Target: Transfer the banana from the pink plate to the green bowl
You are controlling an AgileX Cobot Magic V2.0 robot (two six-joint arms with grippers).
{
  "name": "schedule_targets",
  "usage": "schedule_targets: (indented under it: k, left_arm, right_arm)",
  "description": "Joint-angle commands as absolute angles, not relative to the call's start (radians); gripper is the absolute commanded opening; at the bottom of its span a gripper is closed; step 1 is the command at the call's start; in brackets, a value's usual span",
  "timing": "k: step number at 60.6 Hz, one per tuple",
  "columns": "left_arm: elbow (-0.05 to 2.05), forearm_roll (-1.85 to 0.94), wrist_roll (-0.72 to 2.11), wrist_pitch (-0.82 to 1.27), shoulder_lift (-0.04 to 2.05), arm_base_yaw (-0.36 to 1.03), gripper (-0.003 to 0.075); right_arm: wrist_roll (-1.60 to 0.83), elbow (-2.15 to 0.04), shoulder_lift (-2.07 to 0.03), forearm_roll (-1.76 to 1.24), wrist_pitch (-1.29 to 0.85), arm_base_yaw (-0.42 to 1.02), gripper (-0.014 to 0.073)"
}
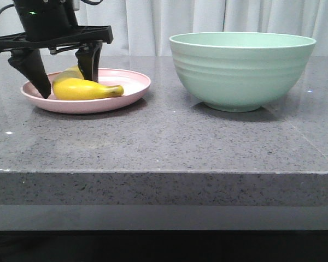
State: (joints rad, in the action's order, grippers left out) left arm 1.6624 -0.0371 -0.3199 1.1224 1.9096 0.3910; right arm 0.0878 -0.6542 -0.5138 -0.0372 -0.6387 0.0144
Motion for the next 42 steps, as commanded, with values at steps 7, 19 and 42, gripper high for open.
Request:
schedule_targets:
  k: [7,19,42]
  left_arm:
    - [1.694,-0.039,-0.331,1.101,1.857,0.390,0.0417]
    - [1.719,-0.042,-0.331,1.108,1.857,0.390,0.0228]
    - [1.882,-0.045,-0.302,1.191,1.838,0.390,0.0204]
  right_arm:
    - [0.078,-0.680,-0.525,-0.042,-0.562,0.009,0.0573]
    - [0.078,-0.680,-0.525,-0.043,-0.562,0.009,0.0573]
    - [0.078,-0.680,-0.525,-0.045,-0.550,0.009,0.0573]
